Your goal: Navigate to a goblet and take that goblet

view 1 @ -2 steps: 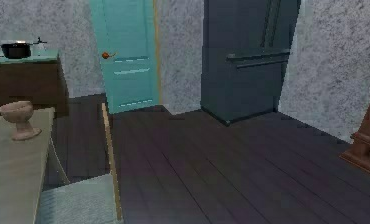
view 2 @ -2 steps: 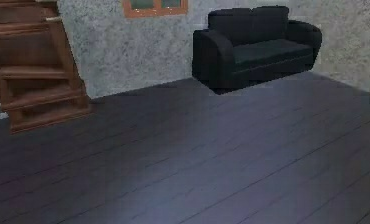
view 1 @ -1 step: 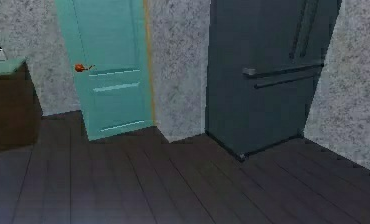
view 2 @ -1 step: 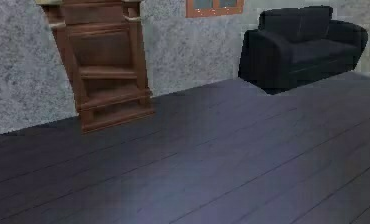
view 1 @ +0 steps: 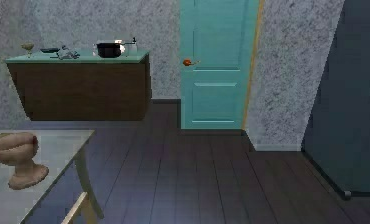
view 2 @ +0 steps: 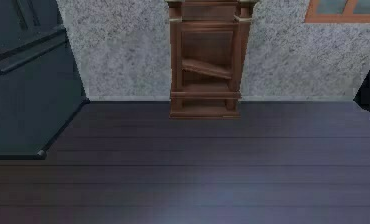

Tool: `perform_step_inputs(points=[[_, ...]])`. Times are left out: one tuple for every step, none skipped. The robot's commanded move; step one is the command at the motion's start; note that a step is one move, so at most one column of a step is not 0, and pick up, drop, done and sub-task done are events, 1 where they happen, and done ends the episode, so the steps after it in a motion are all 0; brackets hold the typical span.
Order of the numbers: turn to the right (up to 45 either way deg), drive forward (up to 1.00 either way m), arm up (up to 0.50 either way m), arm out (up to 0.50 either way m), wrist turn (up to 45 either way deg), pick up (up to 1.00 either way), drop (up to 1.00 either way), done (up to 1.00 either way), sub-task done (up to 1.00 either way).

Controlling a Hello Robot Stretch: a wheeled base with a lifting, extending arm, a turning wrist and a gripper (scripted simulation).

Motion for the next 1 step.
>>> perform_step_inputs(points=[[0.0, 0.60, 0.00, 0.00, 0.0, 0.00, 0.00, 0.00, 0.00]])
